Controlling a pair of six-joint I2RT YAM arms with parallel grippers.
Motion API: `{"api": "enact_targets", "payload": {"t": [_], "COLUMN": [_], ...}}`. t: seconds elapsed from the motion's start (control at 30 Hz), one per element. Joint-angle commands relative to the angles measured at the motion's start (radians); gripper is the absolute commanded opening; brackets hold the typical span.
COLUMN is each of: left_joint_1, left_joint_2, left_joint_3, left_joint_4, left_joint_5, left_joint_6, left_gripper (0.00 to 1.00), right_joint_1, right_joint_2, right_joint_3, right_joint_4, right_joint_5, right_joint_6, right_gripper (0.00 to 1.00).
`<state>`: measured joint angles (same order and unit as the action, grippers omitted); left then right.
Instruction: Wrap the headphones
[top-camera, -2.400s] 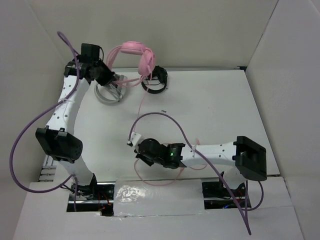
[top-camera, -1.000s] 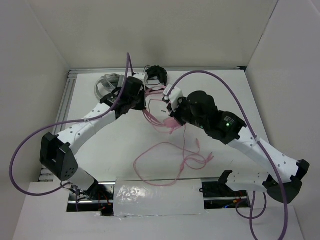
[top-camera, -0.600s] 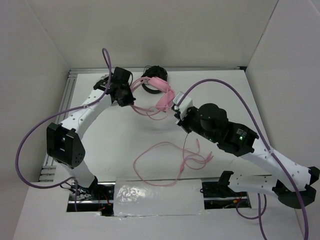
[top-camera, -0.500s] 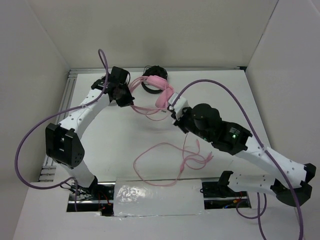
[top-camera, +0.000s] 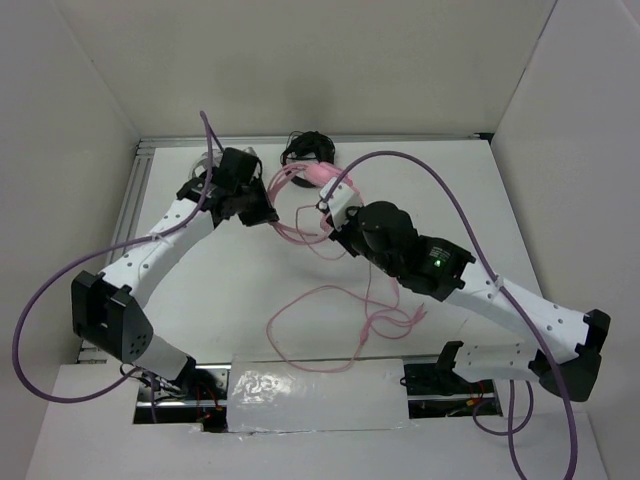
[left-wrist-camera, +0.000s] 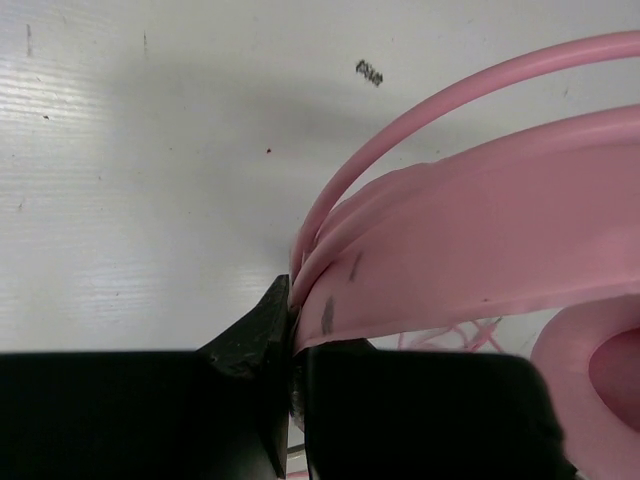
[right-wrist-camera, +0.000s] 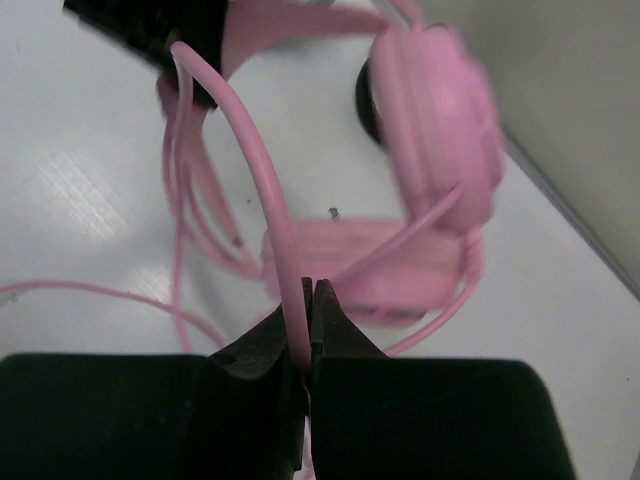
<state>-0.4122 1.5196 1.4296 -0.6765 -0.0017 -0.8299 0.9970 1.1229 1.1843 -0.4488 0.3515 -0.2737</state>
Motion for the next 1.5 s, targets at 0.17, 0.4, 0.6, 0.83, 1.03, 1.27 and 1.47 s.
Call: {"api": "enact_targets", "payload": {"t": [0.17,0.4,0.6,0.83,1.03,1.27,1.47], "left_joint_1": [-0.069,-0.103,-0.119,-0.120,-0.122,-0.122,-0.123], "left_joint_2": [-0.137,-0.233,-0.216,-0.200,-0.228,-0.321,-0.341], "left_joint_3": [-0.130,-0.207,-0.133,-0.096,-0.127,-0.257,-0.279], "left_joint_4": [0.184,0.236,0.125,0.064,0.100,0.273,0.230], "left_joint_5": [0.006,-0.067,-0.119,-0.049,0.015,0.209,0.169], "left_joint_6": [0.165,0.170,0.105,0.089,0.115,0.253,0.261], "left_gripper": [0.00,0.00,0.00,0.00,0.00,0.00,0.00], "right_joint_1": [-0.021,-0.075,-0.048,-0.018,-0.011,-0.055,-0.098], "right_joint_2": [0.023,-0.005,-0.029,-0.072,-0.146,-0.149,-0.195], "right_joint_3": [0.144,0.146,0.089,-0.080,-0.227,-0.207,-0.213], "right_joint_4": [0.079,0.047,0.093,0.309,0.496,0.587,0.607], "right_joint_5": [0.089,0.021,0.034,0.185,0.190,0.261,0.182], "right_joint_6": [-0.035,-0.024,-0.013,-0.010,-0.028,-0.055,-0.047], "right_gripper": [0.00,0.00,0.00,0.00,0.00,0.00,0.00]}}
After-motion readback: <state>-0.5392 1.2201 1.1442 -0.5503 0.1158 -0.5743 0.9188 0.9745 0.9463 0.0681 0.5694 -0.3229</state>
